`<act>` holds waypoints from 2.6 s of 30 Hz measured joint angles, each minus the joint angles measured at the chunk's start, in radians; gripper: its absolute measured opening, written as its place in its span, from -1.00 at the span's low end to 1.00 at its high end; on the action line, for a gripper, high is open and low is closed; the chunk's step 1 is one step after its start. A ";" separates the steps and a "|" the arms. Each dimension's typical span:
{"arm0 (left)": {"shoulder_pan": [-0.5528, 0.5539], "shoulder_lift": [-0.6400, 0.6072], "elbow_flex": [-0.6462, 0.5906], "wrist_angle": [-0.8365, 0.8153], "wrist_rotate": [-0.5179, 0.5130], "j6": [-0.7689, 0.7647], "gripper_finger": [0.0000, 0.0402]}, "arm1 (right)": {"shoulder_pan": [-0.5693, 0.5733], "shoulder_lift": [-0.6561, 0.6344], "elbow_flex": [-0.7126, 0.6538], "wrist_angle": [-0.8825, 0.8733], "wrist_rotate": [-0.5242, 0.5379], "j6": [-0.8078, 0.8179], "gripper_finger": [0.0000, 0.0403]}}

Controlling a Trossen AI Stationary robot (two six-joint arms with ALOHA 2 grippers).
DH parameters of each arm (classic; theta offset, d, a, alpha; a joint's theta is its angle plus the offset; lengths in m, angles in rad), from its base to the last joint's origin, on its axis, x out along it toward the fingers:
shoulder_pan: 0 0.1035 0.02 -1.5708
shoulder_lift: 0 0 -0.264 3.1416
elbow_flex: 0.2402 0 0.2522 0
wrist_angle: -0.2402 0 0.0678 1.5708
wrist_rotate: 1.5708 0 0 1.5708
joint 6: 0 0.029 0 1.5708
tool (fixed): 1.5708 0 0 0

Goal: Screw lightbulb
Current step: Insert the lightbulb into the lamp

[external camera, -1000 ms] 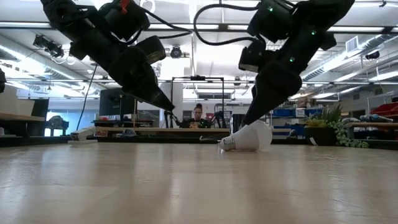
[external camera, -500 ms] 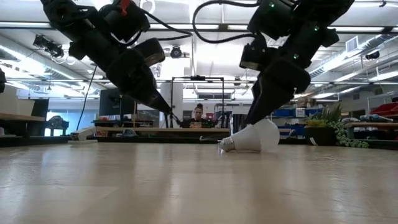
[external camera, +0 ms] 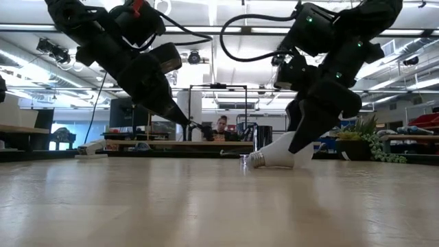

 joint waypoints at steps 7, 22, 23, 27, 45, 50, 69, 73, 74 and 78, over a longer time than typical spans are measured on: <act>0.000 0.000 0.002 0.050 0.017 -0.025 -0.99 | 0.000 0.000 0.001 0.057 0.000 -0.005 0.37; 0.000 0.000 0.150 -0.108 0.201 0.030 -0.64 | 0.000 0.000 0.219 -0.042 0.003 -0.043 0.37; 0.000 0.000 0.160 -0.129 0.200 0.029 -0.60 | 0.001 0.000 0.230 -0.041 0.002 -0.043 0.38; 0.000 0.000 0.196 -0.182 0.198 0.028 -0.42 | 0.002 0.000 0.263 -0.042 -0.028 -0.043 0.38; 0.001 0.038 0.331 -0.301 0.239 0.001 -0.09 | 0.007 0.000 0.283 -0.002 -0.054 -0.074 0.38; 0.001 0.108 0.390 -0.386 0.243 0.013 -0.08 | 0.006 0.000 0.283 0.003 -0.055 -0.081 0.38; 0.002 0.145 0.437 -0.464 0.232 0.050 -0.37 | 0.005 0.000 0.283 0.011 -0.043 -0.091 0.39; 0.001 0.145 0.437 -0.469 0.214 0.064 -0.41 | 0.006 -0.007 0.283 0.026 -0.005 -0.101 0.45; 0.001 0.145 0.437 -0.465 0.201 0.075 -0.42 | 0.007 -0.015 0.283 0.025 0.009 -0.104 0.48; 0.002 0.143 0.433 -0.416 0.166 0.105 -0.50 | 0.007 -0.073 0.283 -0.013 0.045 -0.107 0.63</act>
